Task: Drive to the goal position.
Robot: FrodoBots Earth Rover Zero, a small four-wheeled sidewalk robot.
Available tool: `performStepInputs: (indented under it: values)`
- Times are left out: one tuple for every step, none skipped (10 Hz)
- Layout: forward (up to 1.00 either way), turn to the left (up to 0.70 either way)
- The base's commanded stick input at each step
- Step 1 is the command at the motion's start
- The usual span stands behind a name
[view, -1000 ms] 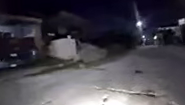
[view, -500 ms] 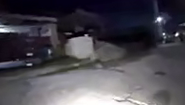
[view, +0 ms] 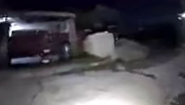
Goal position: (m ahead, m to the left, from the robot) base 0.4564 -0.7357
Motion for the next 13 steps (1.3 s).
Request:
performStepInputs:
  values:
    - [0.98,0.38]
    - [0.98,0.38]
    - [0.98,0.38]
    - [0.98,0.38]
    - [0.98,0.38]
    - [0.98,0.38]
    - [0.98,0.38]
    - [0.98,0.21]
    - [0.98,0.06]
    - [0.97,0.05]
    - [0.97,0.05]
    - [0.97,0.05]
    - [0.97,0.05]
